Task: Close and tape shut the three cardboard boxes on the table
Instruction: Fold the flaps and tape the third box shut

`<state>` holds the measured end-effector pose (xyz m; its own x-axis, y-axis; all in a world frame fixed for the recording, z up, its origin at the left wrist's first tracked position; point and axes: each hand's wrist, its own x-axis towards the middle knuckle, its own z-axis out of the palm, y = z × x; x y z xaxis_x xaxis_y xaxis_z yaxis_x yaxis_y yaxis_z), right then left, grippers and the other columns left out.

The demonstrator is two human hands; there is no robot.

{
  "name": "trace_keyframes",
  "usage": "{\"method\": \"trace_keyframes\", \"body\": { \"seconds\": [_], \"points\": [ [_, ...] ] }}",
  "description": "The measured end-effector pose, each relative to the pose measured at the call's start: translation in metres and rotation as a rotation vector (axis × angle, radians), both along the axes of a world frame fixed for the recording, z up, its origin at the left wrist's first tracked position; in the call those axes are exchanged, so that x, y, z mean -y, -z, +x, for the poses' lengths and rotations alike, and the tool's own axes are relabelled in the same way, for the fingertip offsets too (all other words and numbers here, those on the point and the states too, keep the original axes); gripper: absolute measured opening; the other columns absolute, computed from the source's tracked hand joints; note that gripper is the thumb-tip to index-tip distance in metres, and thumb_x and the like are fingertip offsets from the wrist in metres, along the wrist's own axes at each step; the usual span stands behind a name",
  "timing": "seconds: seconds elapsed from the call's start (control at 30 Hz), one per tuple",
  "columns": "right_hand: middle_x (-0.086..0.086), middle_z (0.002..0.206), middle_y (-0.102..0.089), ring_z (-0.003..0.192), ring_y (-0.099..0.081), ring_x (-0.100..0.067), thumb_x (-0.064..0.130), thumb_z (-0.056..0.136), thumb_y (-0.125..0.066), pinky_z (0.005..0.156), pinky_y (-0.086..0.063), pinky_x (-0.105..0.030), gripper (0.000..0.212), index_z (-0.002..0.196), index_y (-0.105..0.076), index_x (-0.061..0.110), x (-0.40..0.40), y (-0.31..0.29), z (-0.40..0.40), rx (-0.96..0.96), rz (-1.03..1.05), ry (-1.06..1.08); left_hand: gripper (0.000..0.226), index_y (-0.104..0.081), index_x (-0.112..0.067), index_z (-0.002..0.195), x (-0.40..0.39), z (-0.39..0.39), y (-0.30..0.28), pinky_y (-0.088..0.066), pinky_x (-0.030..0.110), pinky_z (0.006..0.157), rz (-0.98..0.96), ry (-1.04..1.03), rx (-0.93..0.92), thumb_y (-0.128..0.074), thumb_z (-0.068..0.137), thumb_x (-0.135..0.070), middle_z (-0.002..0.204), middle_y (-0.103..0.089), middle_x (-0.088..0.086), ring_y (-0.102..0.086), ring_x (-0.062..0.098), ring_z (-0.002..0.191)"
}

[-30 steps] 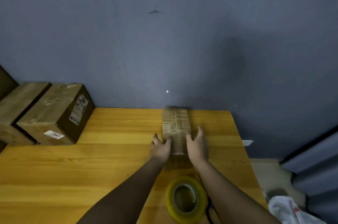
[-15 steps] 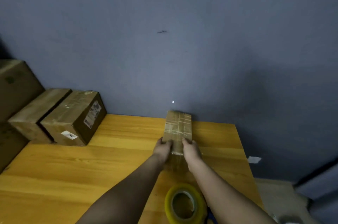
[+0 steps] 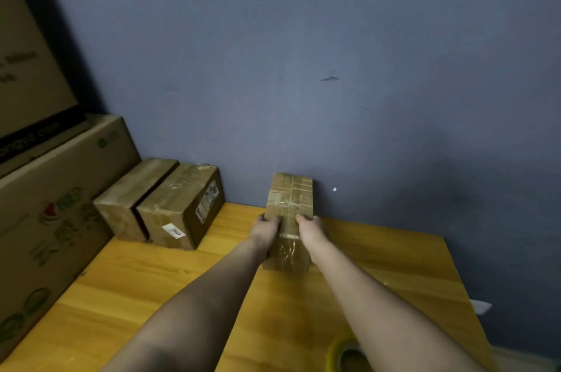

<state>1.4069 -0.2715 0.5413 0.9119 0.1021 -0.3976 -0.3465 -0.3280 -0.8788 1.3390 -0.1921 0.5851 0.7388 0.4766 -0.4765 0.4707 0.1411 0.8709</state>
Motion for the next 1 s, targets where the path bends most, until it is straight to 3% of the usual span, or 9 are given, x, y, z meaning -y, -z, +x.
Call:
{"method": "trace_keyframes", "body": {
  "seconds": [0.1,0.2,0.27,0.47,0.6,0.67,0.73,0.83,1.0],
  "points": [
    [-0.017,0.116,-0.062,0.102,-0.061,-0.036,0.035,0.095,-0.051,0.093,-0.049,-0.045,0.033,0.114,-0.052,0.008,-0.037,-0.001,-0.007,0.008,-0.001,0.010,0.044,-0.039,-0.015,0.139,-0.040,-0.006,0.000,-0.040,0.028,0.063,0.002,0.036,0.001,-0.047,0.097,-0.026,0.126,-0.057,0.015,-0.056,0.031,0.109],
    [-0.016,0.115,-0.062,0.103,-0.060,-0.036,0.035,0.097,-0.049,0.093,-0.048,-0.043,0.035,0.119,-0.052,0.007,-0.076,-0.002,-0.018,-0.009,-0.007,0.035,0.044,-0.040,-0.016,0.136,-0.083,-0.015,-0.001,-0.041,0.028,0.061,-0.019,0.102,0.005,-0.051,0.095,-0.027,0.123,-0.058,0.012,-0.056,0.026,0.095],
    [-0.014,0.118,-0.061,0.106,-0.058,-0.035,0.035,0.097,-0.048,0.092,-0.047,-0.040,0.036,0.121,-0.051,0.008,-0.106,-0.002,-0.024,-0.002,-0.027,0.057,0.048,-0.039,-0.018,0.137,-0.117,-0.020,0.001,-0.043,0.029,0.069,0.000,0.188,-0.011,-0.056,0.093,-0.028,0.118,-0.057,0.009,-0.053,0.022,0.091],
    [-0.015,0.125,-0.056,0.105,-0.057,-0.031,0.025,0.098,-0.050,0.087,-0.045,-0.036,0.039,0.131,-0.040,0.006,-0.170,-0.001,-0.037,-0.041,0.064,0.129,0.076,-0.018,-0.008,0.143,-0.200,-0.019,0.015,-0.041,0.027,0.088,0.181,0.444,-0.036,-0.068,0.086,-0.018,0.137,-0.043,0.011,-0.045,0.025,0.125],
    [-0.004,0.128,-0.049,0.121,-0.049,-0.032,0.032,0.102,-0.042,0.090,-0.048,-0.046,0.036,0.134,-0.035,0.018,-0.195,-0.007,-0.044,-0.141,0.104,0.061,0.104,0.004,-0.011,0.146,-0.240,-0.013,0.032,-0.040,0.035,0.104,0.299,0.630,-0.035,-0.076,0.079,-0.018,0.138,-0.041,0.012,-0.045,0.025,0.125],
    [-0.005,0.132,-0.045,0.126,-0.045,-0.033,0.032,0.103,-0.039,0.087,-0.052,-0.051,0.034,0.135,-0.033,0.022,-0.204,-0.009,-0.044,-0.187,0.116,0.060,0.106,-0.005,-0.014,0.146,-0.249,-0.010,0.037,-0.042,0.041,0.103,0.446,0.650,-0.054,-0.080,0.073,-0.027,0.135,-0.046,0.010,-0.048,0.026,0.122],
    [-0.007,0.140,-0.043,0.128,-0.044,-0.033,0.030,0.104,-0.038,0.091,-0.051,-0.051,0.035,0.137,-0.033,0.021,-0.212,-0.006,-0.042,-0.201,0.117,0.078,0.096,-0.023,-0.017,0.142,-0.258,-0.007,0.039,-0.040,0.040,0.103,0.771,0.659,-0.115,-0.077,0.068,-0.047,0.134,-0.046,0.008,-0.045,0.026,0.123],
    [-0.009,0.143,-0.043,0.127,-0.044,-0.034,0.028,0.104,-0.038,0.094,-0.049,-0.052,0.037,0.140,-0.032,0.019,-0.223,0.004,-0.041,-0.189,0.087,0.076,0.087,-0.032,-0.016,0.139,-0.267,-0.006,0.038,-0.028,0.037,0.103,1.213,0.747,-0.228,-0.063,0.073,-0.064,0.133,-0.034,0.008,-0.032,0.027,0.127],
    [-0.011,0.141,-0.044,0.124,-0.046,-0.034,0.026,0.104,-0.038,0.098,-0.046,-0.054,0.036,0.139,-0.034,0.018,-0.234,0.020,-0.036,-0.209,0.082,0.078,0.093,-0.026,-0.011,0.146,-0.276,-0.003,0.049,-0.020,0.044,0.111,1.404,0.832,-0.288,-0.049,0.079,-0.071,0.144,-0.022,0.010,-0.021,0.029,0.134]
  ]
}}
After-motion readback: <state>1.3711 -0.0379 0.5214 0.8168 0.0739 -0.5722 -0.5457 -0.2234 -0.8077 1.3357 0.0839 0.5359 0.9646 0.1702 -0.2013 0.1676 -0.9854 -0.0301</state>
